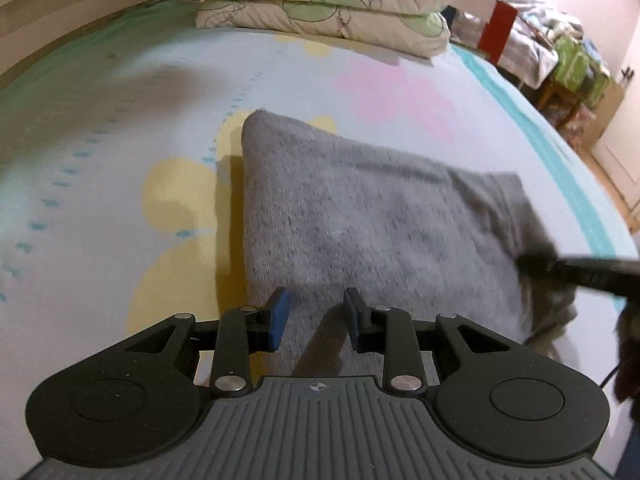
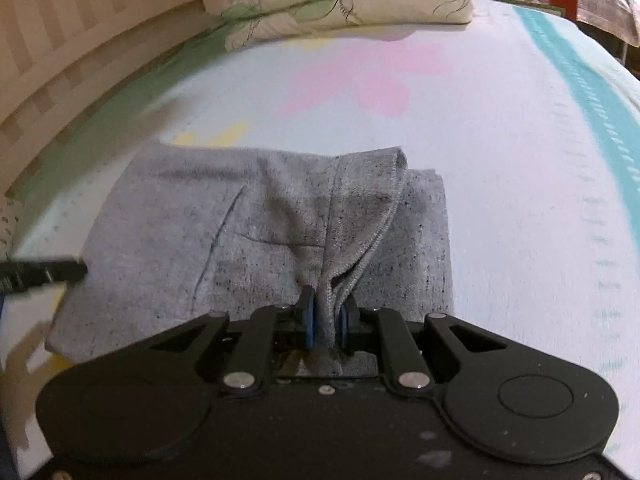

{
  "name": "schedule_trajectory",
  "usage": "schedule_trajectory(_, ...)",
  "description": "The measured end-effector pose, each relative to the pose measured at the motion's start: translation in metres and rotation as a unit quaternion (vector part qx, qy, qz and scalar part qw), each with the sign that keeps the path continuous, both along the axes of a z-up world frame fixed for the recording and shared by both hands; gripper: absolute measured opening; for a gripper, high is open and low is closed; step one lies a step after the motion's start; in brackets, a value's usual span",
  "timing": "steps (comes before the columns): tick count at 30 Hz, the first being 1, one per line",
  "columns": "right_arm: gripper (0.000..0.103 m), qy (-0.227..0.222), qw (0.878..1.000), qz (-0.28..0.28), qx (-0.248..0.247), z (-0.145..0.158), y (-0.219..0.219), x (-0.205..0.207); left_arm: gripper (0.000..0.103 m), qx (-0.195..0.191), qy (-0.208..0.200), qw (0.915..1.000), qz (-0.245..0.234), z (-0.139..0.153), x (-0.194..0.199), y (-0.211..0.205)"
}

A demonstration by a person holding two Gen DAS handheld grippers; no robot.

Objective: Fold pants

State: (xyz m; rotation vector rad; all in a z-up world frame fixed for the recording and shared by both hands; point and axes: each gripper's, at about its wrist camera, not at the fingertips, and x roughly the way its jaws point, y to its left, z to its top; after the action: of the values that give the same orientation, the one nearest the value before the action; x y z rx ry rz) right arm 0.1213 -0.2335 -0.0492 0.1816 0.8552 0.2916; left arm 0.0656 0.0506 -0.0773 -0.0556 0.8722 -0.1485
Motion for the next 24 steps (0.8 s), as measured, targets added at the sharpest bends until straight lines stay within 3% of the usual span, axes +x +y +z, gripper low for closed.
schedule_trajectory(3,0.011,-0.035,0.999,-0.003,-0.014,0.012,-0.008,-0.017,0.029,0.013,-0.013,0.9998,0.002,0.006,-0.005,0.0)
schedule_trajectory(6,0.009,-0.08,0.995,-0.016,-0.062,0.025,-0.01,-0.031,0.029,0.016,-0.026,0.9995,0.003,0.011,-0.004,0.0)
schedule_trajectory(12,0.01,-0.011,0.999,-0.027,-0.041,-0.005,-0.022,-0.019,0.029,0.013,-0.027,0.9995,-0.011,0.01,0.005,-0.016)
schedule_trajectory(14,0.012,-0.013,0.999,-0.025,-0.045,-0.007,-0.02,-0.021,0.029,0.014,-0.026,0.9993,-0.022,0.005,0.007,-0.021)
schedule_trajectory(17,0.016,-0.01,0.999,-0.032,-0.034,-0.009,-0.022,-0.021,0.03,0.04,0.014,0.9987,-0.029,-0.02,0.014,-0.027)
schedule_trajectory(18,0.017,-0.009,0.999,-0.034,-0.03,-0.012,-0.023,-0.021,0.03,0.032,0.012,0.9991,-0.026,-0.027,0.013,-0.025)
schedule_trajectory(20,0.018,-0.012,0.999,-0.034,-0.029,-0.016,-0.021,-0.021,0.03,0.02,0.007,0.9996,-0.017,-0.028,0.01,-0.021)
schedule_trajectory(24,0.019,-0.03,0.998,-0.027,-0.042,-0.021,-0.019,-0.022,0.03,0.042,0.025,0.9987,-0.017,-0.024,0.016,-0.029)
